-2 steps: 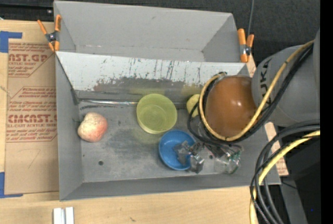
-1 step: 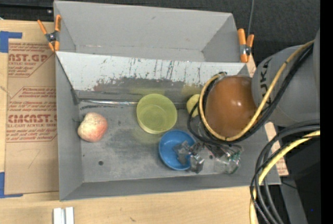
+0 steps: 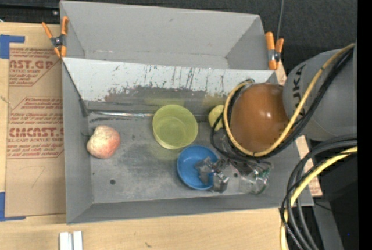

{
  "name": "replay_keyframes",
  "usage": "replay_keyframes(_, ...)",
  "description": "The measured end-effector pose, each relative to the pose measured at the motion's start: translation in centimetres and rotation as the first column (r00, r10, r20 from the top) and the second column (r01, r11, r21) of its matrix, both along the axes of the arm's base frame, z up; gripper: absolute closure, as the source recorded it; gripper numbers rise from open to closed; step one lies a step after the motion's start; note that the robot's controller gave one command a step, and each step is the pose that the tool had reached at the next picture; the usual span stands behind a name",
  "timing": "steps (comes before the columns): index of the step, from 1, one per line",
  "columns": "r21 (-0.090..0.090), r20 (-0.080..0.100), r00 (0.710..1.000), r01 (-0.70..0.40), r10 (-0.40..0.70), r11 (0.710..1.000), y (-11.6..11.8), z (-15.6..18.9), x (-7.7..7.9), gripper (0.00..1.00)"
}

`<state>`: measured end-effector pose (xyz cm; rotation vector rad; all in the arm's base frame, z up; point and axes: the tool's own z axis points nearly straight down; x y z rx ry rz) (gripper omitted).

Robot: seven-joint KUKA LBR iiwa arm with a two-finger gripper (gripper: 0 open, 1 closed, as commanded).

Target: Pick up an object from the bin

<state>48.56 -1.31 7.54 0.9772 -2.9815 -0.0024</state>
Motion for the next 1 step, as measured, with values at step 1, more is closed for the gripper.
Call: replay_keyframes(1, 0.0, 0.003, 1.0, 0.0, 0.0, 1.0, 0.02, 1.18, 0.08, 1.0)
